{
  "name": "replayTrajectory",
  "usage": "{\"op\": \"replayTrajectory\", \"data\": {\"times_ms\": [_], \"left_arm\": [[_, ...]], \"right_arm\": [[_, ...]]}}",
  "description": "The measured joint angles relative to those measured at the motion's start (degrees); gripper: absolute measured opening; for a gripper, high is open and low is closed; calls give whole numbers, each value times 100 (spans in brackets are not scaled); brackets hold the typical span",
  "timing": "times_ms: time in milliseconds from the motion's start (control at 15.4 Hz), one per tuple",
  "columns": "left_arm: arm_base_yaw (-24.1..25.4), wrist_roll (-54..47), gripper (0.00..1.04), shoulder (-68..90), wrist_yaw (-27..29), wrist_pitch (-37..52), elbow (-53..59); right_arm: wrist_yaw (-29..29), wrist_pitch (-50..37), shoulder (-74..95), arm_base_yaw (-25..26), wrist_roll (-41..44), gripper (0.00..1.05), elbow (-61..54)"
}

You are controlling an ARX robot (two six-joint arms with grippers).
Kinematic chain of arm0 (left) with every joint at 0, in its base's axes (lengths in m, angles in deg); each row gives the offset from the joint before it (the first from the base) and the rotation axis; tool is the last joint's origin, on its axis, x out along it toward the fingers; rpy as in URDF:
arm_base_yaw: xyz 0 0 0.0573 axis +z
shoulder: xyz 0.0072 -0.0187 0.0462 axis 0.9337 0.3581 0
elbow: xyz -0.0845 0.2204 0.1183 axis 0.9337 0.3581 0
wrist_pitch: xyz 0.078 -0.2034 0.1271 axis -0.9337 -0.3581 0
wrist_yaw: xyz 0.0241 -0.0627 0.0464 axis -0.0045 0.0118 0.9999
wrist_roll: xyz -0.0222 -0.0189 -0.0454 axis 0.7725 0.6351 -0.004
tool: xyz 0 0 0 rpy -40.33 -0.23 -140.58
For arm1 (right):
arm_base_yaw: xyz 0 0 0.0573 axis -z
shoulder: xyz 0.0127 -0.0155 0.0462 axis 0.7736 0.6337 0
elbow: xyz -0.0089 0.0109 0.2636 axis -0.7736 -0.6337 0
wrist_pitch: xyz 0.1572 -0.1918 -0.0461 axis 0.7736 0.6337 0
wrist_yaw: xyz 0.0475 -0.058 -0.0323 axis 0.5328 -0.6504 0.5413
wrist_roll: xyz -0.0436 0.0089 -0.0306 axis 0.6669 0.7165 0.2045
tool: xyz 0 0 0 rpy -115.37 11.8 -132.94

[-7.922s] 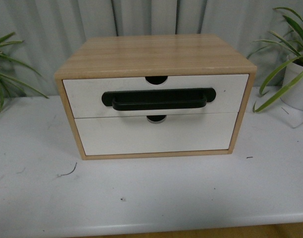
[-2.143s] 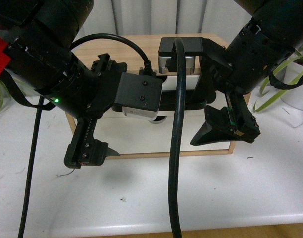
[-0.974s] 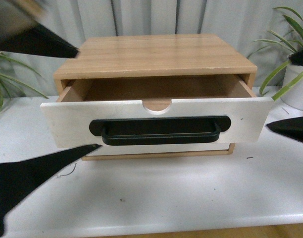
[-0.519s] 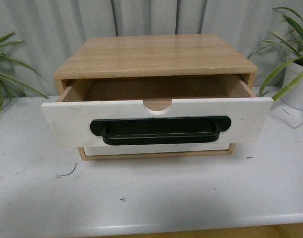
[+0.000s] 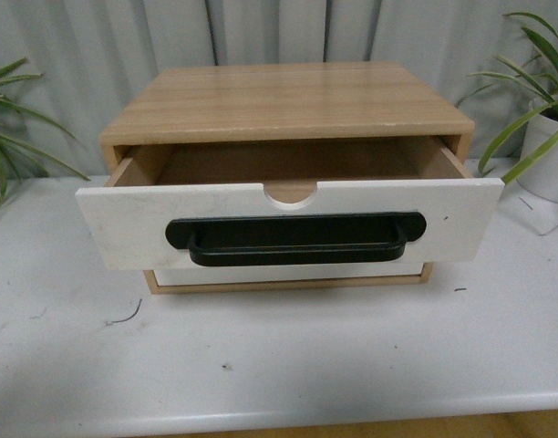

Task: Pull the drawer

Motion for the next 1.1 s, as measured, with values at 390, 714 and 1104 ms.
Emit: {"op": "replayTrajectory", "data": {"times_ms": [390, 714, 1104], "left_arm": [[-1016, 13, 2, -1364, 1005, -1091, 186], [-1001, 15, 2, -1349, 1010, -1161, 188], [-1003, 15, 2, -1349, 1005, -1145, 188]], "right_arm": [[7, 190, -509, 4, 28, 2, -229], [11, 1185, -1445, 0, 39, 2, -225], [9, 1176, -1447, 0, 39, 2, -225]]}}
